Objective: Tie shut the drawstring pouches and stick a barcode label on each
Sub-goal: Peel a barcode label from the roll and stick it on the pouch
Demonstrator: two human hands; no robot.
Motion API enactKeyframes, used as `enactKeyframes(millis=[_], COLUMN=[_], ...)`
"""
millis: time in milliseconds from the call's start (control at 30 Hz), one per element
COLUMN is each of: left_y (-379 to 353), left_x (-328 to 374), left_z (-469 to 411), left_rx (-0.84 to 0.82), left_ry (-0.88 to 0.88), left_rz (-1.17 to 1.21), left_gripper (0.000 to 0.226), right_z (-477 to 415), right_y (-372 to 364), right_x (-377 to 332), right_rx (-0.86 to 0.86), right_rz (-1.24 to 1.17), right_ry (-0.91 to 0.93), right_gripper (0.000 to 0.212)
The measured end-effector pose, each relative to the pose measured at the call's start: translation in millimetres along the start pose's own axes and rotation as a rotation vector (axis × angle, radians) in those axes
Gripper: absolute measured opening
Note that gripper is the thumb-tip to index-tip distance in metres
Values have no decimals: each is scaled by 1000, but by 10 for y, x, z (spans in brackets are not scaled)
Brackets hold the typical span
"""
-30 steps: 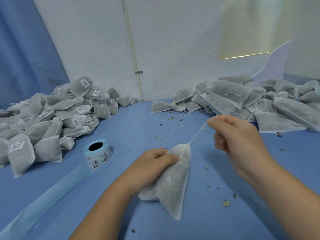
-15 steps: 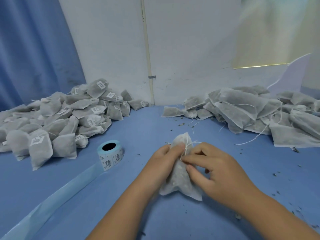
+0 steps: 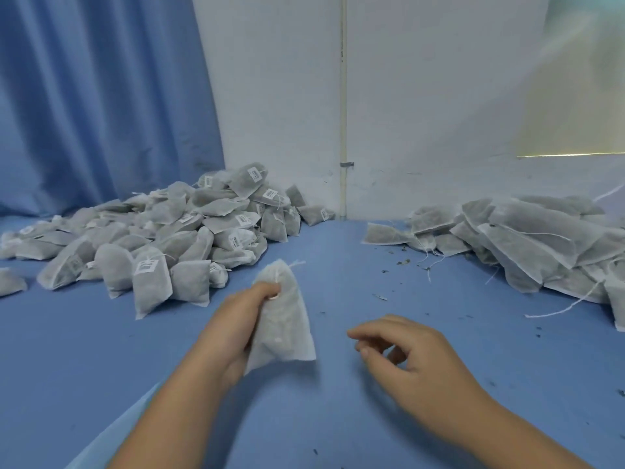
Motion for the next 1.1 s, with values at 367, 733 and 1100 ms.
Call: enactKeyframes(millis=[367, 733, 1100], left_y=[777, 734, 635], left_x=[105, 60, 59], left_z=[-19, -130, -125], left_rx=[51, -101, -108], left_ry=[141, 216, 228], left_rz=[228, 178, 91], left_gripper=[20, 40, 25], right_z=[-978, -1159, -1166], right_y=[-939, -1205, -1176], right_x=[-15, 74, 81], right_rx=[-200, -155, -108], right_rz=[92, 179, 157], right_ry=[-128, -69, -75], right_gripper=[39, 15, 12])
Point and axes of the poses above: each hand's wrist, its own z-axis away from the middle knuckle, its own y-axis out of the back of the hand, x = y × z, the point moved 2 cm from there along -z, towards the middle knuckle, and after that the axes turned 7 degrees about -x, right-handed, at the moved point
